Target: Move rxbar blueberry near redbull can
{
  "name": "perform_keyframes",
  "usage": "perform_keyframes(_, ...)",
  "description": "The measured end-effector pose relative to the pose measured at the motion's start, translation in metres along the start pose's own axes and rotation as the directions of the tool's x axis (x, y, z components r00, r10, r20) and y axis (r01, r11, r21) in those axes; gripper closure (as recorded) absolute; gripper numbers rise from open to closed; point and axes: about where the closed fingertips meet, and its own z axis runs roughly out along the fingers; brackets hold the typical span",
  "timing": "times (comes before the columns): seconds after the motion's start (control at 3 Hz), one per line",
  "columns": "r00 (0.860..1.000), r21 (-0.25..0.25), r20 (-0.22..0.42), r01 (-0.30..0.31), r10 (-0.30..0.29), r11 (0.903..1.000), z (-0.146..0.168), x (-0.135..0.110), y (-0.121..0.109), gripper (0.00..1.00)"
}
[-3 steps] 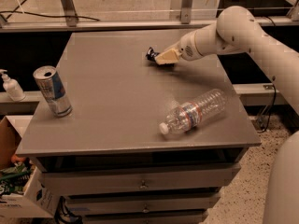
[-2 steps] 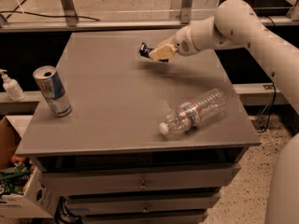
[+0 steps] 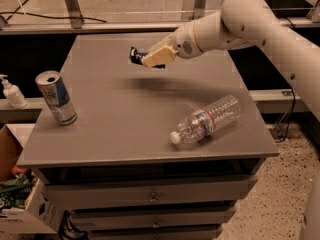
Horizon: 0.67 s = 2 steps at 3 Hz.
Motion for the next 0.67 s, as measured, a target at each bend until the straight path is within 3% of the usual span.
perform_keyframes(0.33,0.999,-0.069,0.016,0.033,-0.032,0.9971,-0.0032,-0.0155,0.0410,1.00)
perform_keyframes(0.67,0.999,-0.078,0.013,0.036,-0.035,0.9963,-0.0012,-0.0154,0.0447,1.00)
